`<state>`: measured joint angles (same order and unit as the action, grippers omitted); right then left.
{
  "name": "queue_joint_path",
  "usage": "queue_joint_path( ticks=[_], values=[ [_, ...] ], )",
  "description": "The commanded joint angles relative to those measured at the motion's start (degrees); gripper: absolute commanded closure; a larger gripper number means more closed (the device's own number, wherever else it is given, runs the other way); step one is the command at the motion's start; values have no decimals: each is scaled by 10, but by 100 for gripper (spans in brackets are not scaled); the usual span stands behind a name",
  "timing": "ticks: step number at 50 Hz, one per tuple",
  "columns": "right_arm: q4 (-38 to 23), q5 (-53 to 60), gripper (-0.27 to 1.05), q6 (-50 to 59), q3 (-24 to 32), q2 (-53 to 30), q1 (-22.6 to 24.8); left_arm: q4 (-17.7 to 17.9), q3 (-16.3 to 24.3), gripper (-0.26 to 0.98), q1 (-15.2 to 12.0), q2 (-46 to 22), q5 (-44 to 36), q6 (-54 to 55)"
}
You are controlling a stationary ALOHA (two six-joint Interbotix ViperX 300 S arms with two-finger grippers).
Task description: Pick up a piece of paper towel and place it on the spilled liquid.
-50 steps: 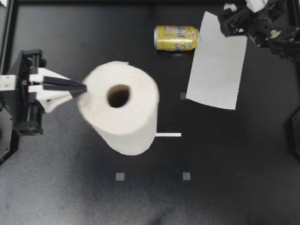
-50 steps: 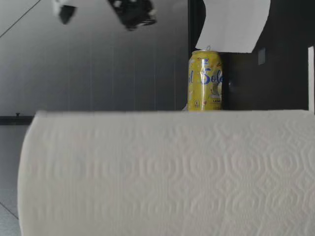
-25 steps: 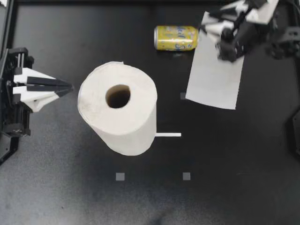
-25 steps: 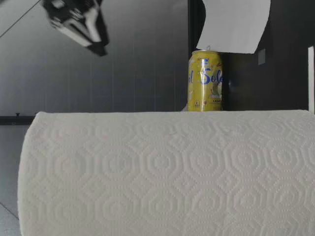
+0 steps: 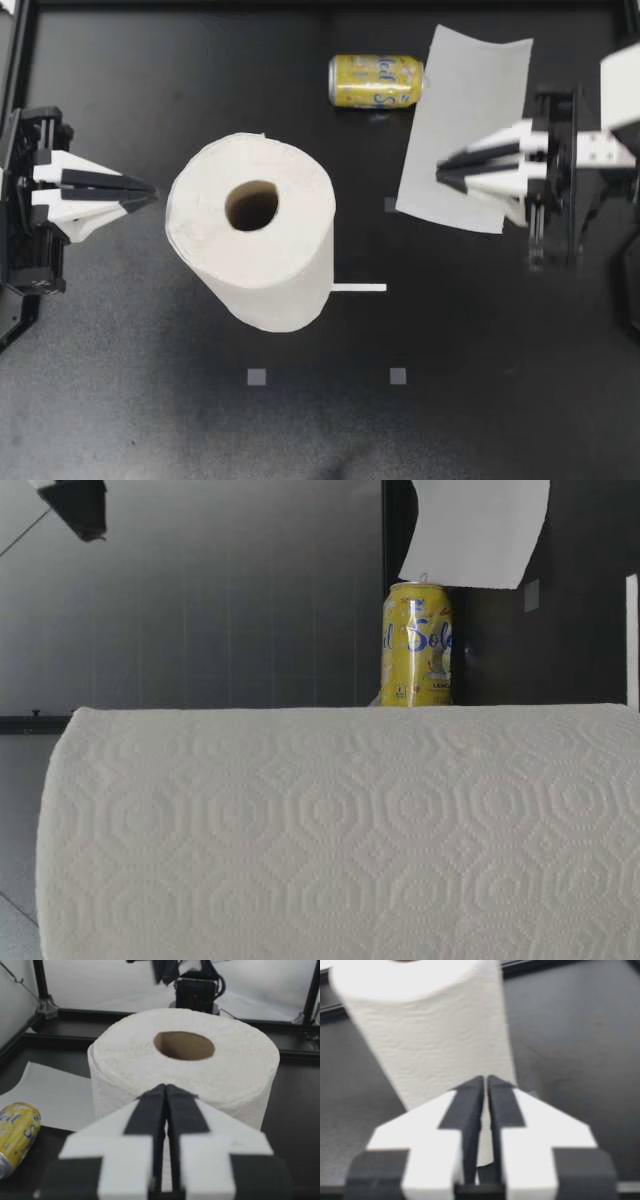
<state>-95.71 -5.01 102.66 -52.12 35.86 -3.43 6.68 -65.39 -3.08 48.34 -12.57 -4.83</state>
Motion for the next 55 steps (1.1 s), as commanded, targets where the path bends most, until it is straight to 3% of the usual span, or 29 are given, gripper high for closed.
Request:
queue_joint_path(
  ticks=[1, 14, 28, 55],
  values=[
    [-3, -27, 61, -1, 17, 0, 33, 1, 15, 67, 0, -1, 0, 1],
    [-14, -97, 63, 4, 23, 9, 89, 1, 22, 67, 0, -1, 4, 0],
    [-28, -115, 63, 5, 40, 17, 90, 1, 25, 67, 0, -1, 4, -3],
    [-32, -118, 63, 26, 15, 46, 90, 1, 35, 67, 0, 0, 4, -4]
  ],
)
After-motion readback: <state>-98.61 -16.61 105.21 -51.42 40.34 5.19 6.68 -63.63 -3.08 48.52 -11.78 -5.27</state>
